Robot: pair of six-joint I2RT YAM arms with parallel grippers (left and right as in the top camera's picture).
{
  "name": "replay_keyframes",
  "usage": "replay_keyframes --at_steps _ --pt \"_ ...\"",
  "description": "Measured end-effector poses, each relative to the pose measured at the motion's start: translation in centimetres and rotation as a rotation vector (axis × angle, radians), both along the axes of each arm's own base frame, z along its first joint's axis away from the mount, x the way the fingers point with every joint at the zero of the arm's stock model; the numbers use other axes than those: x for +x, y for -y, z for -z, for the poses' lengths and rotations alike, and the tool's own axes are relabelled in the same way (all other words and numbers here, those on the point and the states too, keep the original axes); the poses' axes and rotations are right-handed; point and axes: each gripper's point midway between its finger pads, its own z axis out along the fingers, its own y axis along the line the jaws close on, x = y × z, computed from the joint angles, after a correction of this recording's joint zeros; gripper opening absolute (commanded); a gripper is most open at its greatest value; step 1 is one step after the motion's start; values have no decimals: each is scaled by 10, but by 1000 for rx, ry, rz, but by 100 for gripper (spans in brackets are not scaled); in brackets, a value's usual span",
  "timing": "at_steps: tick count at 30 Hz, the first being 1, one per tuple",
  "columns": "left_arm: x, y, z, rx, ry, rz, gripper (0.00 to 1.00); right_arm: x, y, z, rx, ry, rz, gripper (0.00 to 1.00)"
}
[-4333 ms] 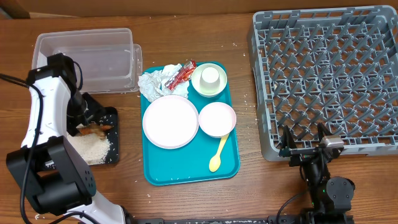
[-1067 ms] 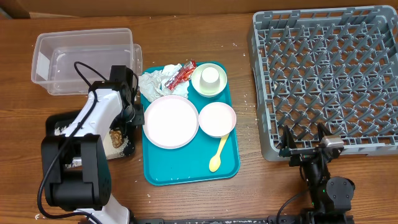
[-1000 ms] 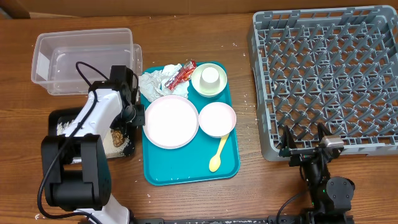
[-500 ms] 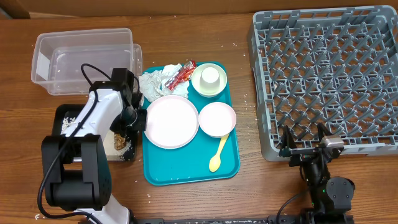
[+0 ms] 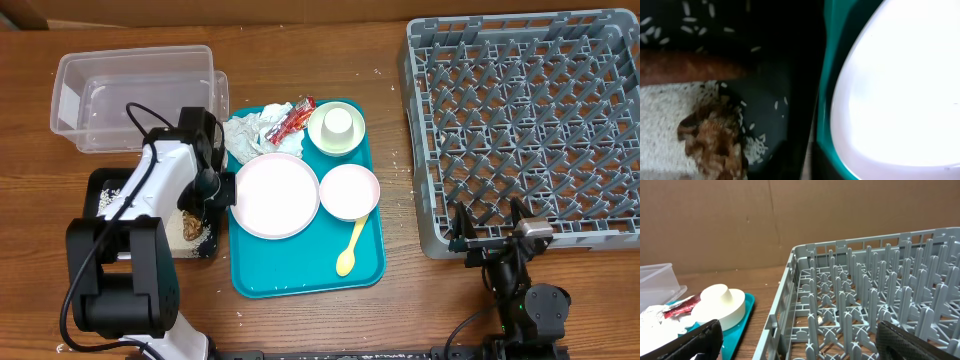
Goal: Sort waste into correct bins and load items into the dishwasher
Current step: 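Lift the left gripper and move it over the red wrapper, then lower the left gripper and grasp the red snack wrapper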
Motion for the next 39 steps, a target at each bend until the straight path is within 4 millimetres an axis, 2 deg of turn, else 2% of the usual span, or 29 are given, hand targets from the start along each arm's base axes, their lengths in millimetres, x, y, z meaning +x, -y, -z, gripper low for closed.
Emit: replay_keyframes --at_steps 1,2,5,12,21,23,24,25,29,31,35,39 --pt "3 0 -4 0 6 -7 47 0 0 0 0 -1 0 100" --pt "7 0 -9 1 14 -10 49 0 0 0 0 0 0 100" --pt "16 0 -22 -1 33 -26 48 0 0 0 1 0 0 100" --pt "19 2 -48 -6 20 -54 41 0 0 0 0 0 0 100" --pt "49 22 -98 -101 153 -54 45 0 0 0 0 0 0 100" --pt "57 29 -115 -129 217 -42 48 0 0 0 0 0 0 100" --pt "61 33 -125 -145 257 -34 78 0 0 0 1 0 0 100" --pt "66 37 -139 -167 312 -29 100 0 0 0 0 0 0 100" --pt "84 57 -185 -282 499 8 99 0 0 0 0 0 0 100" --pt "93 67 -201 -344 568 29 96 0 0 0 0 0 0 100" --pt "101 82 -210 -411 609 60 97 0 0 0 0 0 0 100" --pt "97 102 -210 -429 579 101 100 0 0 0 0 0 -1 100"
